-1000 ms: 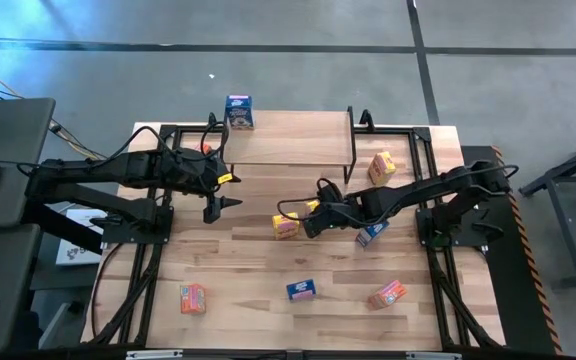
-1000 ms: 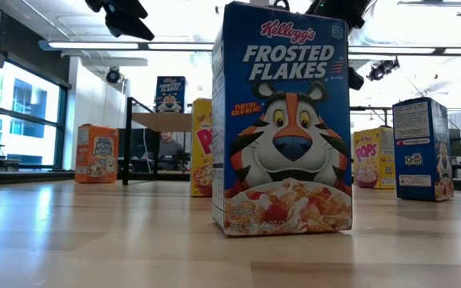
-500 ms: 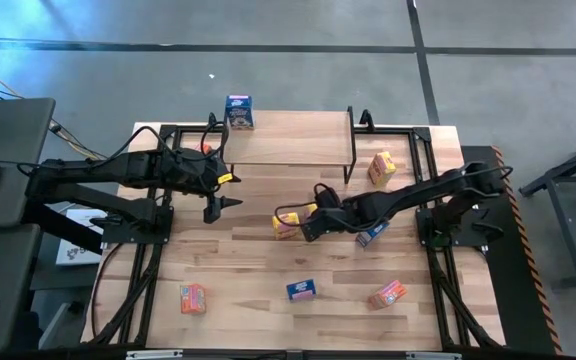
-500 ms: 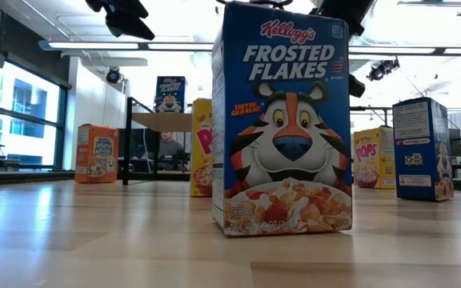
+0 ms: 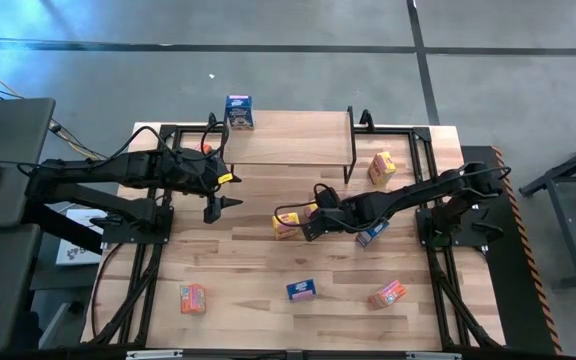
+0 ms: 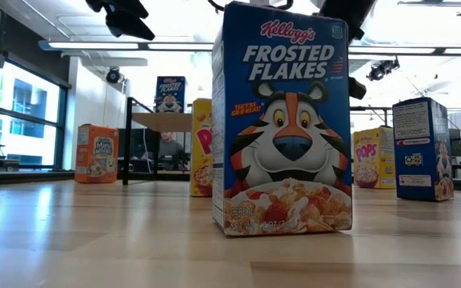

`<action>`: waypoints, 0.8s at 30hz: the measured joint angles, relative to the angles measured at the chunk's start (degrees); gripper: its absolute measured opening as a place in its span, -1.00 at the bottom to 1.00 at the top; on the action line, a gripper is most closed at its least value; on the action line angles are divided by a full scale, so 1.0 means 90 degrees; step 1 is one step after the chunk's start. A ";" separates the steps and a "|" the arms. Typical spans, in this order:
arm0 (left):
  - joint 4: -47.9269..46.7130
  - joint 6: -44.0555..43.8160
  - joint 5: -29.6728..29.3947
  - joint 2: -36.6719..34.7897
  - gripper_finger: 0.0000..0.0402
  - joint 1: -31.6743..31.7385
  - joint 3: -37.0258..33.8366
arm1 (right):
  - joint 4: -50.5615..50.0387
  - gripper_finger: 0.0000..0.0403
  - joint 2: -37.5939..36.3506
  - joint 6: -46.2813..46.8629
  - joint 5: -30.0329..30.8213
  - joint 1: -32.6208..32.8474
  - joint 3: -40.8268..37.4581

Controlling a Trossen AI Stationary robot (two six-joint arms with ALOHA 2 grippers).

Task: Stack cereal on shelf
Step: Put the bottom right yellow cereal box on the shelf

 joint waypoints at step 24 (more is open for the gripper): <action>-0.0005 0.0000 -0.0002 0.0000 0.41 -0.0001 0.0000 | -0.1306 -0.37 -0.0034 -0.1011 0.0174 -0.0019 0.1325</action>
